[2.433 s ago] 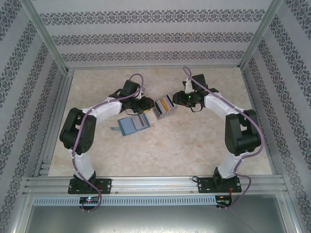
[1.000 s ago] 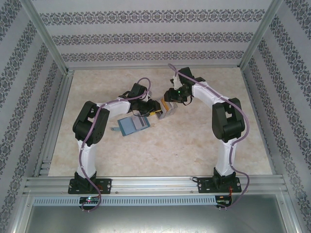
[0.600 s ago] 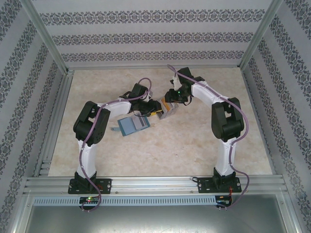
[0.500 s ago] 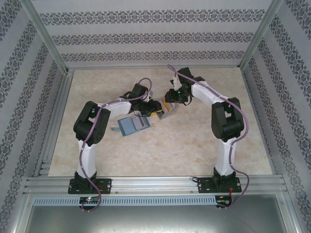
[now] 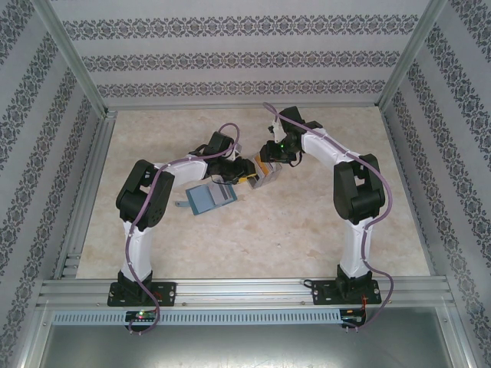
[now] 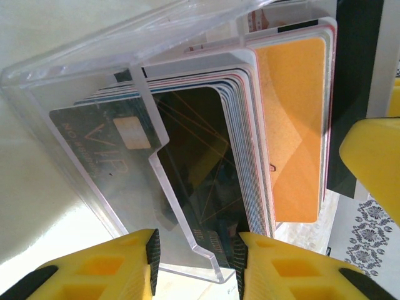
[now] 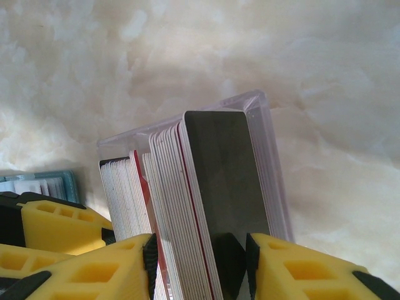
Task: Put the credit cards into the card holder
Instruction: Pick up the credit card from the storage box.
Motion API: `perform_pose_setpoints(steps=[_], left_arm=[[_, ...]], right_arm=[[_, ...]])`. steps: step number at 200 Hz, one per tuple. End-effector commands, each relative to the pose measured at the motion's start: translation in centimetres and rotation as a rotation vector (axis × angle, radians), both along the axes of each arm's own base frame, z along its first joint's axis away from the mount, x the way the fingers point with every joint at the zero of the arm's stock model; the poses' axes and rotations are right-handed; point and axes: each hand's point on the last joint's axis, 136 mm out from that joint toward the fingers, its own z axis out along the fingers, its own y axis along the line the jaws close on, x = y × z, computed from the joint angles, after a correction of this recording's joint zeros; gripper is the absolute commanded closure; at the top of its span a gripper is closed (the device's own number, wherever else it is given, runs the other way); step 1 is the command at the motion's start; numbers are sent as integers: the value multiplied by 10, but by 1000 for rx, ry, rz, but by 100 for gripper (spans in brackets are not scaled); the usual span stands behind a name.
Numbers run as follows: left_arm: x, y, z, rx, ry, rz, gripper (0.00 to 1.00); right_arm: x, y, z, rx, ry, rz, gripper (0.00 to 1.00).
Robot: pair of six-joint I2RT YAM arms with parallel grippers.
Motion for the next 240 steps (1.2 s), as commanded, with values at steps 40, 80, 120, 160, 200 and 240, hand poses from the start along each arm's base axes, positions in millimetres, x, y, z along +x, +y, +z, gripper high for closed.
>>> perform_pose_setpoints(steps=[40, 80, 120, 160, 200, 240], left_arm=[[-2, -15, -9, -6, 12, -17, 61], [-3, -15, -9, -4, 11, -20, 61], [-4, -15, -9, -4, 10, -19, 61], [-4, -15, -9, -4, 12, -20, 61], [-4, -15, -8, -4, 10, -22, 61], [-4, -15, -7, -5, 9, -19, 61]], right_arm=[[-10, 19, 25, 53, -25, 48, 55], [-11, 17, 31, 53, -39, 45, 55], [-11, 16, 32, 55, -39, 43, 55], [-11, 14, 28, 50, -31, 41, 57], [-10, 10, 33, 52, -40, 32, 66], [-10, 7, 36, 56, -45, 26, 78]])
